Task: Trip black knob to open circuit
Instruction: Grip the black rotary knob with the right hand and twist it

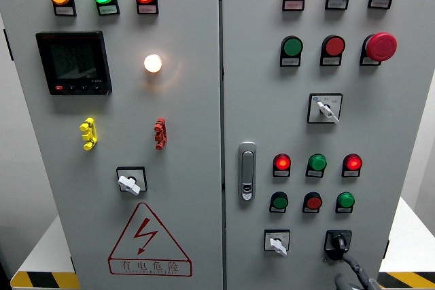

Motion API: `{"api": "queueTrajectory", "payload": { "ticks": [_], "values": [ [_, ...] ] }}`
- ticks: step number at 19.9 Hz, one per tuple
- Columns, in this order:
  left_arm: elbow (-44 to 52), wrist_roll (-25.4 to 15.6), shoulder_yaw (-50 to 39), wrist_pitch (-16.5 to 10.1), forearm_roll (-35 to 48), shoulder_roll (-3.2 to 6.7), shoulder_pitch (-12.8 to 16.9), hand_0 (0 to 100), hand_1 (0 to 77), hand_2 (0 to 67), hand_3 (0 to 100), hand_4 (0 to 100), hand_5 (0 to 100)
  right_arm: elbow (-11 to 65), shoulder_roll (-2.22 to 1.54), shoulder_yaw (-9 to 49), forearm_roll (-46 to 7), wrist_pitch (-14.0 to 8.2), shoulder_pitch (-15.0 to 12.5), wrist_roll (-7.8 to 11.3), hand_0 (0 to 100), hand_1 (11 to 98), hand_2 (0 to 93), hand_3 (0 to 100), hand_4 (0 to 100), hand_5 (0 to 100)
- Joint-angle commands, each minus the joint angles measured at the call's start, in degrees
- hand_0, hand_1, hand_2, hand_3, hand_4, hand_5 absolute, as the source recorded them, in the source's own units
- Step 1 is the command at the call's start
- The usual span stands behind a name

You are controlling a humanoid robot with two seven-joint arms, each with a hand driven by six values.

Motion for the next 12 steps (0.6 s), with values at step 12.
{"api": "queueTrajectory", "payload": {
  "ticks": [12],
  "values": [
    [0.0, 0.0, 0.0, 0.0, 0.0, 0.04, 0.0, 0, 3.2, 12.9, 21, 7, 2, 0.14, 0.05, -1.14, 0.0, 0.38, 0.0, -0.35, 89, 50.7, 0.2, 95, 100, 100]
  ]
}}
